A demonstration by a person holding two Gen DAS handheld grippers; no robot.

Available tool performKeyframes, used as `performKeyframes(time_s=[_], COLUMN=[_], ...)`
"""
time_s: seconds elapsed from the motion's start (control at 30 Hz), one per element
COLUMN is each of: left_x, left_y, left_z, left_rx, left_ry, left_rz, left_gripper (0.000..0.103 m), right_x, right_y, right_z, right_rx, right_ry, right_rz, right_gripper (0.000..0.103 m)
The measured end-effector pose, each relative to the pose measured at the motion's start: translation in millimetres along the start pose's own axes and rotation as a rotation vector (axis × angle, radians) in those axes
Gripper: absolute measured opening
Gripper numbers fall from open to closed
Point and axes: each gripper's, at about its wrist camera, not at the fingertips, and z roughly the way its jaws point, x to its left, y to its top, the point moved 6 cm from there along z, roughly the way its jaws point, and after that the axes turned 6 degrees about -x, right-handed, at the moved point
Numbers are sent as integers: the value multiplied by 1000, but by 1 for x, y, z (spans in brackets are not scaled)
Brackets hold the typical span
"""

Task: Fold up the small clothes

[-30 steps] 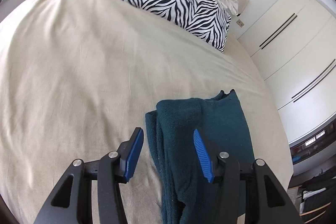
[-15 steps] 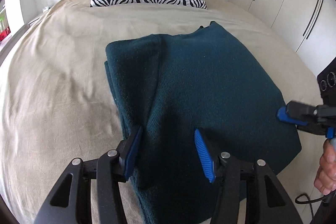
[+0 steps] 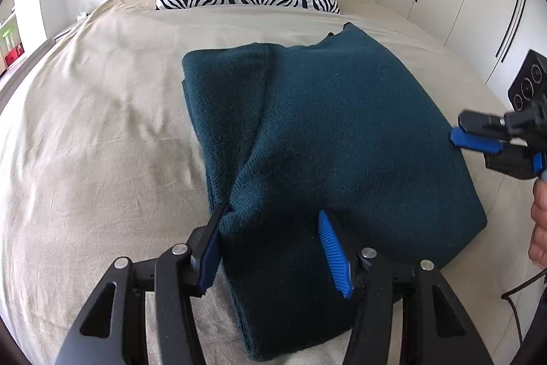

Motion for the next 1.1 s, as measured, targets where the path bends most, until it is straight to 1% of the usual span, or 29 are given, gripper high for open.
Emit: performKeyframes(time_s=[0.07,0.1,0.13,0.2,0.23,0.27,0.3,0.33,0.37,0.43,0.47,0.5,0.57,0.6,0.63,0.7,0.73,0.77,0.8,0.83,0.87,0.9,0.93,0.97,1.0,1.03,1.07,1.1], left_x=[1,3,4,6,6,6,6,5,4,6,6,7,7,6,5,5,6,7,7,8,9,9,9,9,10,12,17,23], left_y=[1,1,1,0,-1,-2,-3,-3,-3,-3,-3,-3,-2,-2,-2,-1,0,0,1,1,3,2,2,2,3,4,6,8], left_z=[1,1,1,0,0,0,0,0,0,0,1,1,2,2,2,2,3,4,4,5,6,6,5,4,1,-3,-8,-13], left_rx=[5,6,6,3,1,-2,-2,0,2,3,3,2,2,4,6,13,15,15,15,15,15,13,8,0,-11,-26,-37,-42], left_ry=[-9,-14,-19,-27,-31,-30,-26,-22,-21,-30,-35,-38,-37,-36,-35,-40,-46,-52,-58,-62,-63,-63,-65,-67,-75,-93,-115,-128], left_rz=[-14,-23,-33,-53,-60,-58,-52,-46,-43,-48,-54,-58,-60,-61,-58,-55,-57,-59,-62,-64,-63,-62,-64,-68,-75,-95,-131,-176], left_gripper=[56,56,56,56,56,56,56,56,56,56,56,57,57,58,59,59,59,59,59,59,59,59,59,59,59,60,60,62], right_x=[10,14,21,16,8,-1,-6,-8,-8,-1,7,18,38,44,50,55,52,44,39,36,34,29,28,31,34,36,38,38], right_y=[25,38,47,65,72,80,86,93,96,99,99,105,114,116,118,115,110,107,108,108,110,107,106,105,105,106,105,104], right_z=[8,16,32,59,73,85,92,95,97,97,96,90,81,82,89,116,132,144,151,150,153,150,144,136,124,112,97,82], right_rx=[-16,-16,-5,16,26,24,15,7,11,51,59,40,-10,-10,2,55,95,112,94,69,58,59,60,58,40,11,-19,-52], right_ry=[20,38,59,79,74,57,64,76,70,29,9,6,55,80,92,62,26,-26,-61,-77,-92,-90,-64,-54,-57,-61,-53,-47], right_rz=[15,20,35,113,160,187,193,188,179,155,125,97,91,112,126,111,116,118,95,54,32,42,53,52,44,36,34,34], right_gripper=[21,23,25,47,47,45,43,43,43,44,46,49,50,53,53,53,53,50,43,38,29,27,27,30,31,35,54,69])
